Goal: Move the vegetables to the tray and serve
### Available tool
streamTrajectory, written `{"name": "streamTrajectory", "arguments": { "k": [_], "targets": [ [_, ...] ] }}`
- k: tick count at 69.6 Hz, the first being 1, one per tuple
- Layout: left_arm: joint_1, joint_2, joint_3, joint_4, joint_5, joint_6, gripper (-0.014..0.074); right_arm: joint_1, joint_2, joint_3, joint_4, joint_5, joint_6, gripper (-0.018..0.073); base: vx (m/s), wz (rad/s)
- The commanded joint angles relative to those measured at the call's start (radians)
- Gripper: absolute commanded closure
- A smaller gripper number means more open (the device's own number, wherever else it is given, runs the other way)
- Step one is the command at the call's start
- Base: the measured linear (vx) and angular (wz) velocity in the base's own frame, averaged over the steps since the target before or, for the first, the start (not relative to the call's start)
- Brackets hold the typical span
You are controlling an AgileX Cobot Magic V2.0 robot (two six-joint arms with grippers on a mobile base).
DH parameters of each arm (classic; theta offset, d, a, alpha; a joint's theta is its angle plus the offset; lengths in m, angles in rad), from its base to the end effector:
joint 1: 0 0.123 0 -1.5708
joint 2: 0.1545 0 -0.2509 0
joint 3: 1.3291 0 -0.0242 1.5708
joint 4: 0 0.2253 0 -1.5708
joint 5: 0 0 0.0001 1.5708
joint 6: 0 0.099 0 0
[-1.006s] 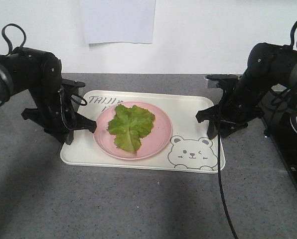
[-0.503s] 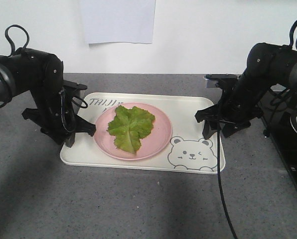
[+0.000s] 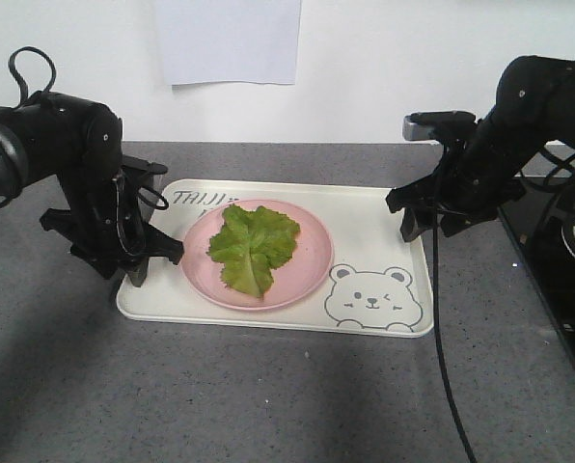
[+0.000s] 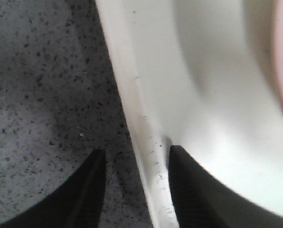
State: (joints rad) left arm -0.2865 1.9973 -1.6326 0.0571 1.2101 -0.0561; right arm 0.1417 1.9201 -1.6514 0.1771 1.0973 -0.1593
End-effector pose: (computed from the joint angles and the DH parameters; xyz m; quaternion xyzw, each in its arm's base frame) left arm 0.3556 -0.0993 0.1958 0.1237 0.9911 0.0196 0.0456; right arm 0.3698 0.0684 0.2324 -0.1196 0.9786 0.0825 0.1456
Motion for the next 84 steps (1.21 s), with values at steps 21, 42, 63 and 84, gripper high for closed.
{"name": "streamTrajectory", "arguments": {
  "k": [21, 42, 63, 84],
  "targets": [
    [-0.004, -0.183, -0.083, 0.020, -0.041, -0.018, 0.0290, -0.002, -0.219, -0.115, 0.018, -0.110, 0.010, 0.0384, 0.00, 0.00],
    [-0.005, -0.373, -0.087, 0.018, -0.237, -0.083, 0.0495, -0.002, -0.385, -0.115, 0.044, -0.195, -0.085, 0.0567, 0.00, 0.00],
    [-0.006, -0.597, -0.044, 0.018, -0.401, -0.083, 0.0605, -0.002, -0.513, -0.114, 0.063, -0.213, -0.137, 0.0564, 0.00, 0.00],
    [-0.006, -0.833, 0.225, 0.018, -0.555, -0.081, 0.0605, -0.002, -0.774, 0.360, 0.074, -0.505, -0.190, 0.0564, 0.00, 0.00]
  ]
}}
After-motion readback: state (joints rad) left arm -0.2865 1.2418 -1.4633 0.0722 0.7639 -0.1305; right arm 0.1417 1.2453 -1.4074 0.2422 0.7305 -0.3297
